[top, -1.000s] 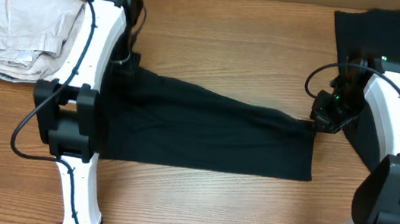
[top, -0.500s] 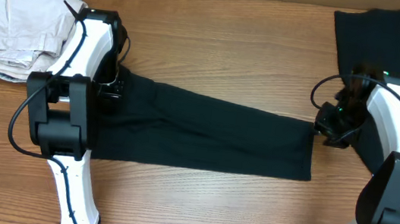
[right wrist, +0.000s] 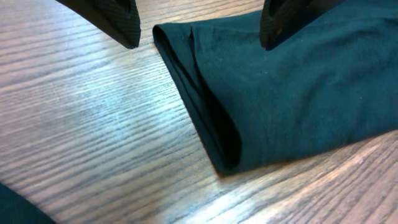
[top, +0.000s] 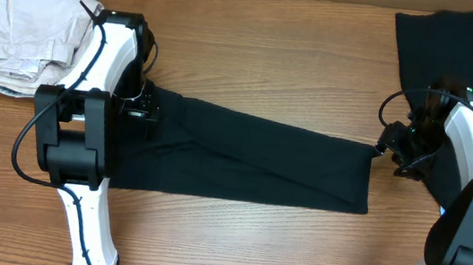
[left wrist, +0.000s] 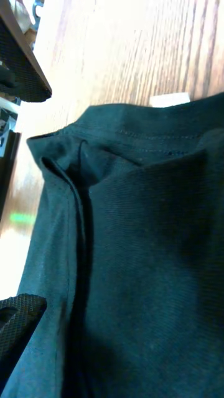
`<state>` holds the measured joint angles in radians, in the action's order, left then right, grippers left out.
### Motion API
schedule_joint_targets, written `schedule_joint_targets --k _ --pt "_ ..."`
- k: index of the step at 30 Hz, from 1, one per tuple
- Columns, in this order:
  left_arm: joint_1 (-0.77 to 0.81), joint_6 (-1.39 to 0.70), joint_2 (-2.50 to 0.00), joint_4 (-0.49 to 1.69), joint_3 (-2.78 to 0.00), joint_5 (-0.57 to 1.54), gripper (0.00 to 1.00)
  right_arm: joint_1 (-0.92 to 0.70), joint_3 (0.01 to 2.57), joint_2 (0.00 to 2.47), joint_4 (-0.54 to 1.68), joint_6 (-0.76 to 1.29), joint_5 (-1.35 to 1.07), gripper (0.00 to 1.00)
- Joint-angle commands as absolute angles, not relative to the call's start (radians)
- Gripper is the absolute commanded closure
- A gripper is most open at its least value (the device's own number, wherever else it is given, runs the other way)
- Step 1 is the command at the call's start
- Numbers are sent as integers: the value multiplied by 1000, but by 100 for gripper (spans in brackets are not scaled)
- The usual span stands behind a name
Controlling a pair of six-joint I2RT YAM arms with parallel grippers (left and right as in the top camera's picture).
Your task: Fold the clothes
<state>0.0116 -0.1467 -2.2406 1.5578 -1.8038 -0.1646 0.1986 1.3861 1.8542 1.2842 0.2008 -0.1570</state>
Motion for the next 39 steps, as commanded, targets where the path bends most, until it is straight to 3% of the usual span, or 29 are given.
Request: schedule_joint_targets --k 1,6,9,16,25,34,36,39 --pt "11 -128 -2217 1588 -1902 -167 0 201 1375 1822 1269 142 -205 33" --pt "12 -139 -2217 1643 -2183 -150 0 199 1323 1822 1232 129 -215 20" --pt "12 -138 -2217 1644 -2365 -125 0 197 1271 1822 1197 129 -215 18" --pt "12 -138 -2217 1617 -2637 -76 0 196 1174 1822 1118 155 -241 19" --pt "12 -134 -2218 1604 -2664 -89 0 159 1012 1822 967 235 -274 26" --pt "12 -134 -2218 1588 -2664 -89 0 157 946 1822 821 266 -271 89" --pt "12 -134 -2218 1588 -2664 -89 0 164 949 1822 799 276 -271 96" --pt "12 -134 -2218 1587 -2664 -93 0 202 978 1821 799 289 -272 96"
